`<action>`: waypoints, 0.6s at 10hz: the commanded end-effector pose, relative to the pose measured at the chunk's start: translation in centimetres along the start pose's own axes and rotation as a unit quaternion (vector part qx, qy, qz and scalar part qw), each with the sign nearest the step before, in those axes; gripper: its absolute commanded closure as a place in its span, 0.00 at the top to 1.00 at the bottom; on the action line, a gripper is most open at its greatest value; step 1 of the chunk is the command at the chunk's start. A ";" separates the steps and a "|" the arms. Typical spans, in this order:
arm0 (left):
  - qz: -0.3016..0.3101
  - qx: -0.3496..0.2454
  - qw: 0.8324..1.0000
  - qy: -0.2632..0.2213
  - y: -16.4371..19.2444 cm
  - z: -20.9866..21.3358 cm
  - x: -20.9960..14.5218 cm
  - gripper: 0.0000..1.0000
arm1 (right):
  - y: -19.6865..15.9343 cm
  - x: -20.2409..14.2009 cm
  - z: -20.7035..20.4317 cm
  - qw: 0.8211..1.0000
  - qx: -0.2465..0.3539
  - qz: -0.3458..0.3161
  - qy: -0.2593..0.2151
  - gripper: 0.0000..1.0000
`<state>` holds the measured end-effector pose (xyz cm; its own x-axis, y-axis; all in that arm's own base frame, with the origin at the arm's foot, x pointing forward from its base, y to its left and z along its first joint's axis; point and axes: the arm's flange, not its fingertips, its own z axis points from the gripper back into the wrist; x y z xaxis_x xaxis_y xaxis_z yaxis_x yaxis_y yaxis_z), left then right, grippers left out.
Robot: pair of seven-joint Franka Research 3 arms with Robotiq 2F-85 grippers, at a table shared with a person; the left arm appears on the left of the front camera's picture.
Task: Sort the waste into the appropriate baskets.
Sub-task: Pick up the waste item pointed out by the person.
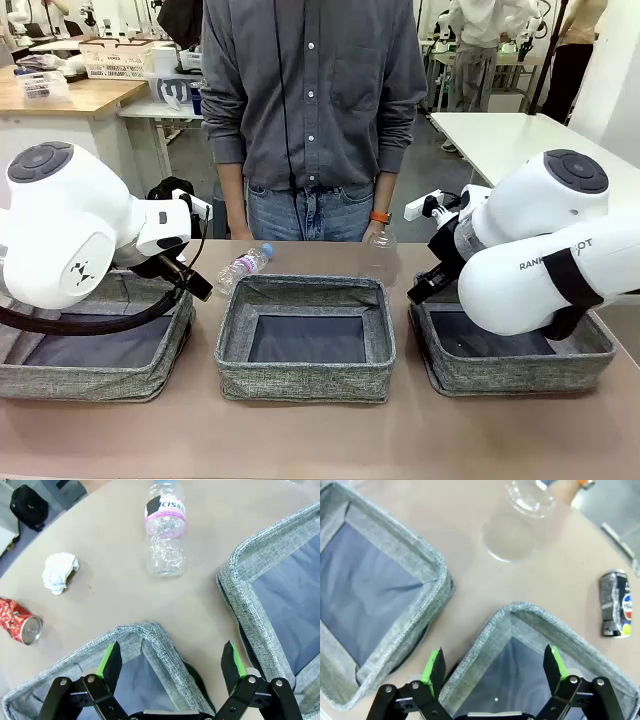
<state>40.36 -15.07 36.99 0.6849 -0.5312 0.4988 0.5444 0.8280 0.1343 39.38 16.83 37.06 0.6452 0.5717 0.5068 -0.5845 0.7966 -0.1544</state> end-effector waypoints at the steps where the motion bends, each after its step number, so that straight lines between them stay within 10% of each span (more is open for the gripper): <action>1: 0.000 0.000 1.000 0.000 0.0 0.0 0.0 1.00 | 0.0 0.0 0.0 1.000 0.000 0.000 0.000 1.00; 6: 0.000 0.000 1.000 0.000 0.0 0.0 0.0 1.00 | 0.0 0.0 0.0 1.000 0.000 0.000 0.000 1.00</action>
<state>40.37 -15.05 36.99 0.6854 -0.5304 0.4989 0.5437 0.8286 0.1339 39.38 16.83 37.06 0.6449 0.5722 0.5067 -0.5848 0.7962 -0.1550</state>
